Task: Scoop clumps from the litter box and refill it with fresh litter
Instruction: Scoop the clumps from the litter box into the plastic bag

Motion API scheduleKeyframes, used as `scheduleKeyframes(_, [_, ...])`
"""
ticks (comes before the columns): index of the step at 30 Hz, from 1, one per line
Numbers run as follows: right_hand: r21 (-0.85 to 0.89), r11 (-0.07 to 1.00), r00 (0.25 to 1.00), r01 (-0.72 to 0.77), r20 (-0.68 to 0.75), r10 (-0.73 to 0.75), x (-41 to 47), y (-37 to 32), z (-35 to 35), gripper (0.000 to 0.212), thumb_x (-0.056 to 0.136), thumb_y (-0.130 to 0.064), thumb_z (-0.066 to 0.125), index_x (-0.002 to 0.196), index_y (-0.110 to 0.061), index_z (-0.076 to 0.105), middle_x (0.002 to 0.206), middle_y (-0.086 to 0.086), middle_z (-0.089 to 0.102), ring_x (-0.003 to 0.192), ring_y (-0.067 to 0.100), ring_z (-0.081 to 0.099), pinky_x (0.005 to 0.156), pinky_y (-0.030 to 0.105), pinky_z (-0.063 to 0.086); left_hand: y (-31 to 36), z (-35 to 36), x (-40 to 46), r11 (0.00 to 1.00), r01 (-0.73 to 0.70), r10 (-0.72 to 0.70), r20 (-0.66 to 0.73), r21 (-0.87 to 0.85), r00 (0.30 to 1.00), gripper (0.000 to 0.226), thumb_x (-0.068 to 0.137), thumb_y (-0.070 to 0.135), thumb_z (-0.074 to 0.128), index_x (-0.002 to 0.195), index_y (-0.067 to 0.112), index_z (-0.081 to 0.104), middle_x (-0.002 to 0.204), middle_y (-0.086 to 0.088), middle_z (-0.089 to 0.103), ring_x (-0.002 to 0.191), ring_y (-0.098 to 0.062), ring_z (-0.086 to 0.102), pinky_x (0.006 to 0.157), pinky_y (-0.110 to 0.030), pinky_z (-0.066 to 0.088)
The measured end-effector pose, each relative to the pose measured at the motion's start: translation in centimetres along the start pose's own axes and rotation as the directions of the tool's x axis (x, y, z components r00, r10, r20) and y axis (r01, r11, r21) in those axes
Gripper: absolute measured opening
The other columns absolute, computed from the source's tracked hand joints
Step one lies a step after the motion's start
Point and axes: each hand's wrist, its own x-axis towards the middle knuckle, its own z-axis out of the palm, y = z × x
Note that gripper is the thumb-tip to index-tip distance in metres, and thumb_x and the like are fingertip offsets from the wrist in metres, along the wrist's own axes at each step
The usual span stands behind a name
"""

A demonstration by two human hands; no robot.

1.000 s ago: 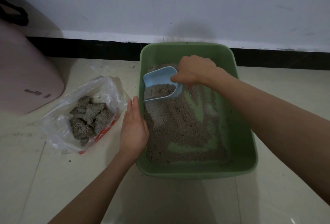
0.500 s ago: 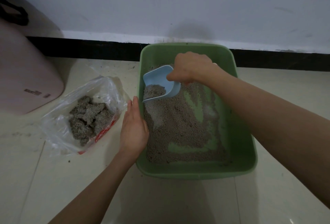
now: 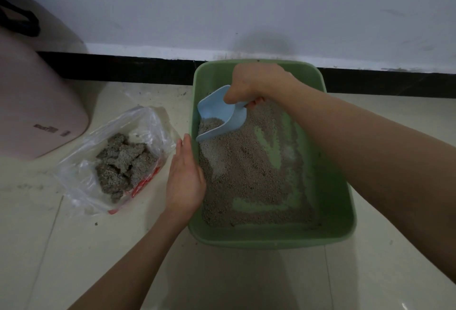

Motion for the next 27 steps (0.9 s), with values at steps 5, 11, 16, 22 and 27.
scheduleKeyframes(5, [0.104, 0.994, 0.998, -0.023, 0.065, 0.017, 0.5, 1.4, 1.0, 0.031, 0.083, -0.022, 0.052, 0.055, -0.012, 0.049, 0.049, 0.0, 0.051, 0.043, 0.014, 0.046, 0.049, 0.023, 0.036, 0.1, 0.0, 0.1, 1.0, 0.004, -0.004, 0.002, -0.001, 1.0, 0.066, 0.092, 0.0, 0.036, 0.149, 0.009, 0.004, 0.157, -0.013, 0.01, 0.145, -0.023, 0.011, 0.116, -0.034, 0.017])
scheduleKeyframes(11, [0.288, 0.955, 0.994, -0.071, 0.102, 0.043, 0.8, 5.0, 4.5, 0.03, 0.087, -0.027, 0.051, 0.062, -0.011, 0.057, 0.054, 0.0, 0.053, 0.048, 0.013, 0.046, 0.055, 0.022, 0.039, 0.1, 0.1, 0.1, 1.0, 0.009, -0.009, 0.008, 0.021, 1.0, 0.065, 0.093, 0.003, 0.036, 0.149, 0.01, 0.004, 0.157, -0.013, 0.01, 0.144, -0.025, 0.014, 0.114, -0.034, 0.018])
scheduleKeyframes(16, [0.402, 0.911, 0.993, -0.091, 0.11, 0.05, 0.3, 7.9, 8.1, 0.025, 0.089, -0.025, 0.048, 0.073, -0.011, 0.061, 0.064, 0.001, 0.06, 0.06, 0.016, 0.053, 0.066, 0.027, 0.042, 0.2, -0.1, 0.0, 0.999, -0.007, 0.007, 0.009, 0.031, 1.0, 0.064, 0.093, 0.002, 0.033, 0.149, 0.008, 0.004, 0.156, -0.014, 0.011, 0.145, -0.023, 0.01, 0.114, -0.029, 0.012])
scheduleKeyframes(22, [0.675, 0.723, 0.989, -0.147, 0.113, 0.096, -1.7, 9.4, 10.4, 0.023, 0.093, -0.015, 0.044, 0.075, -0.01, 0.057, 0.07, 0.003, 0.057, 0.062, 0.011, 0.051, 0.057, 0.019, 0.04, 0.3, -0.3, 0.0, 0.998, -0.015, 0.012, 0.044, 0.059, 0.999, 0.065, 0.093, 0.002, 0.032, 0.149, 0.008, 0.0, 0.157, -0.014, 0.007, 0.145, -0.023, 0.008, 0.116, -0.03, 0.011])
scheduleKeyframes(27, [0.757, 0.642, 0.989, -0.12, 0.039, 0.14, -3.2, 9.6, 9.3, 0.022, 0.094, -0.014, 0.044, 0.092, 0.0, 0.061, 0.078, 0.009, 0.06, 0.063, 0.011, 0.053, 0.06, 0.019, 0.043, 0.5, -0.9, 0.0, 0.991, -0.038, 0.029, 0.075, 0.126, 0.997, 0.065, 0.093, 0.004, 0.03, 0.149, 0.006, -0.004, 0.157, -0.013, 0.004, 0.145, -0.022, 0.003, 0.118, -0.037, 0.012])
